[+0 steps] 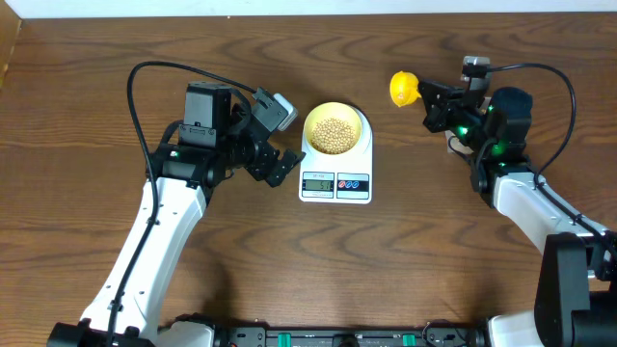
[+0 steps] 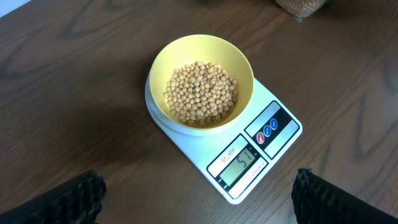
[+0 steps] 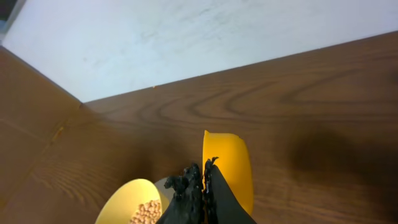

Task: Scoop item into bowl and weigh 50g on scale
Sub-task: 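Raise the empty scoop right away from the bowl, then lower the scoop back into the yellow bowl with the right gripper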

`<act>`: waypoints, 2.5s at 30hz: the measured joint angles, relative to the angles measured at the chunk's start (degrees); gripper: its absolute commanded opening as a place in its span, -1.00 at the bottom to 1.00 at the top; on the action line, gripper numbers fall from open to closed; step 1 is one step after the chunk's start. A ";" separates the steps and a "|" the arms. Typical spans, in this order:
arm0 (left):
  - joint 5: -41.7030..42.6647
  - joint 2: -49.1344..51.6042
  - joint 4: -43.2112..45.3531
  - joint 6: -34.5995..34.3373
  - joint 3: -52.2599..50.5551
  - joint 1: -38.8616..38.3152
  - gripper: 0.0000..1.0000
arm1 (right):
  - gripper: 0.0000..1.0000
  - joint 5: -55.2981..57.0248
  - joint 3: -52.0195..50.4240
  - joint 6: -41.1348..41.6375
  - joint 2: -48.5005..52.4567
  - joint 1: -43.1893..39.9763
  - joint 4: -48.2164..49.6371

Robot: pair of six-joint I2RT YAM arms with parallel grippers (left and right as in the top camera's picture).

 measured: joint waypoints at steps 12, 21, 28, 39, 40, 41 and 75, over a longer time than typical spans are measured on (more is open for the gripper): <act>0.00 0.00 0.00 0.00 0.00 0.00 0.95 | -0.98 -4.07 0.00 -0.35 0.00 4.57 4.20; 0.00 0.00 0.00 0.00 0.00 0.00 0.95 | -0.98 -4.68 0.00 -7.37 0.00 13.00 4.11; 0.00 0.00 0.00 0.00 0.00 0.00 0.95 | -0.98 -3.65 0.00 -14.03 0.00 15.32 0.46; 0.00 0.00 0.00 0.00 0.00 0.00 0.95 | -0.98 -1.68 0.00 -23.50 0.00 15.39 -3.06; 0.00 0.00 0.00 0.00 0.00 0.00 0.95 | -0.98 -1.46 0.00 -24.02 0.00 15.37 -3.04; 0.00 0.00 0.02 0.00 0.00 0.00 0.95 | -0.98 -1.29 0.00 -24.55 0.11 15.39 -2.97; 0.00 0.00 0.00 0.00 0.00 0.00 0.95 | -0.98 -1.05 0.00 -29.33 5.33 17.86 -0.35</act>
